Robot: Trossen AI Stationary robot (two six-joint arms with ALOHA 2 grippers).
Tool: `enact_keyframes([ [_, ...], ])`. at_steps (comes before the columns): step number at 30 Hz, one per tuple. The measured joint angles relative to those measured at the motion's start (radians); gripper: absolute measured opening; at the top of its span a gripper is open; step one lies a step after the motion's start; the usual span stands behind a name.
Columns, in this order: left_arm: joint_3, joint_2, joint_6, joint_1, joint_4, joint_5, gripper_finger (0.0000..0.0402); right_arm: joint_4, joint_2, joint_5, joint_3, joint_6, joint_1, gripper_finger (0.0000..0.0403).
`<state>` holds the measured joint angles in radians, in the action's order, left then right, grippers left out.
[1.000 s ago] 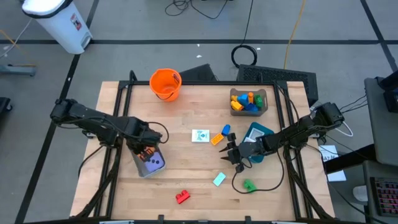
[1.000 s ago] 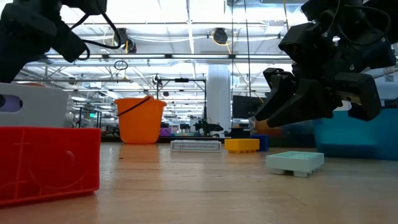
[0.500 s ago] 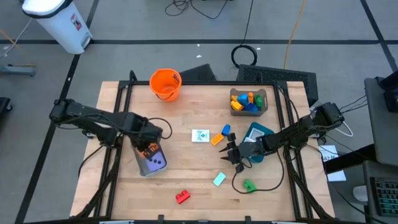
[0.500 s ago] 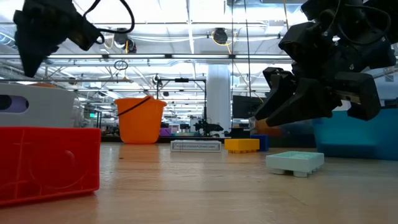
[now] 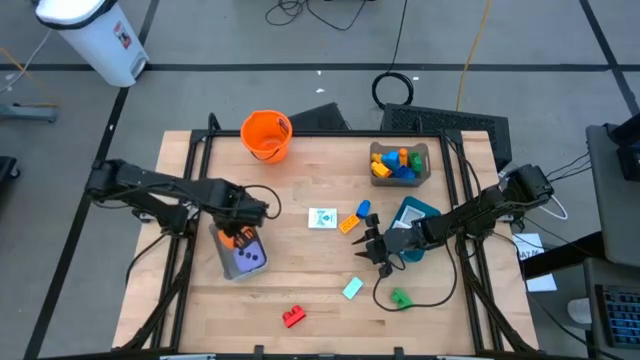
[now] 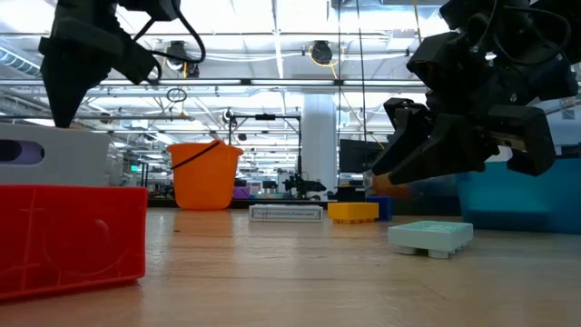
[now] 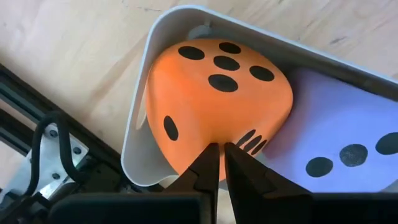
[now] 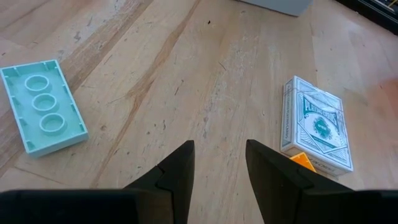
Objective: Pick & Place Toys
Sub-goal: Put the orange dice into the gray bin, then put the blue game piece into the black bin
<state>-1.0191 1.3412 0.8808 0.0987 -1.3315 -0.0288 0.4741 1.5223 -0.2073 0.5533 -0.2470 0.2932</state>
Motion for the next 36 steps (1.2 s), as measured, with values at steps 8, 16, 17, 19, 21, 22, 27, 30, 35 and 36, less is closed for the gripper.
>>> enact_keyframes([
  [8,-0.002,0.025,-0.085,-0.035,0.020,-0.003,0.0037,-0.001,0.000,0.000,0.000,0.000,0.000,0.0137],
  [16,-0.161,0.013,-0.086,-0.037,-0.073,0.032,0.0017,0.006,0.000,0.000,0.000,-0.004,0.000,0.0137],
  [17,-0.191,0.009,-0.087,-0.029,-0.087,0.058,0.0010,0.010,0.000,0.000,0.000,-0.005,0.000,0.0137],
  [19,-0.255,-0.003,-0.090,-0.012,-0.076,0.119,0.0005,0.015,0.000,-0.001,0.000,-0.015,0.000,0.0137],
  [21,-0.297,-0.005,-0.101,0.008,-0.032,0.209,0.0013,0.025,0.000,-0.001,0.000,-0.032,0.000,0.0137],
  [22,-0.306,-0.002,-0.112,0.020,0.003,0.268,0.0020,0.031,0.000,-0.001,0.000,-0.037,0.000,0.0137],
  [27,-0.273,-0.003,-0.243,0.077,0.285,0.583,0.0047,0.055,0.000,-0.001,0.000,-0.078,0.000,0.0137],
  [30,-0.189,0.013,-0.372,0.086,0.575,0.708,0.0054,0.068,0.000,-0.001,0.000,-0.113,0.000,0.0137],
  [35,0.046,0.025,-0.674,0.073,1.279,0.736,0.0057,0.111,0.000,-0.031,0.000,-0.158,0.001,0.0137],
  [36,0.100,0.032,-0.734,0.067,1.413,0.716,0.0058,0.128,0.000,-0.057,0.000,-0.158,0.001,0.0137],
])
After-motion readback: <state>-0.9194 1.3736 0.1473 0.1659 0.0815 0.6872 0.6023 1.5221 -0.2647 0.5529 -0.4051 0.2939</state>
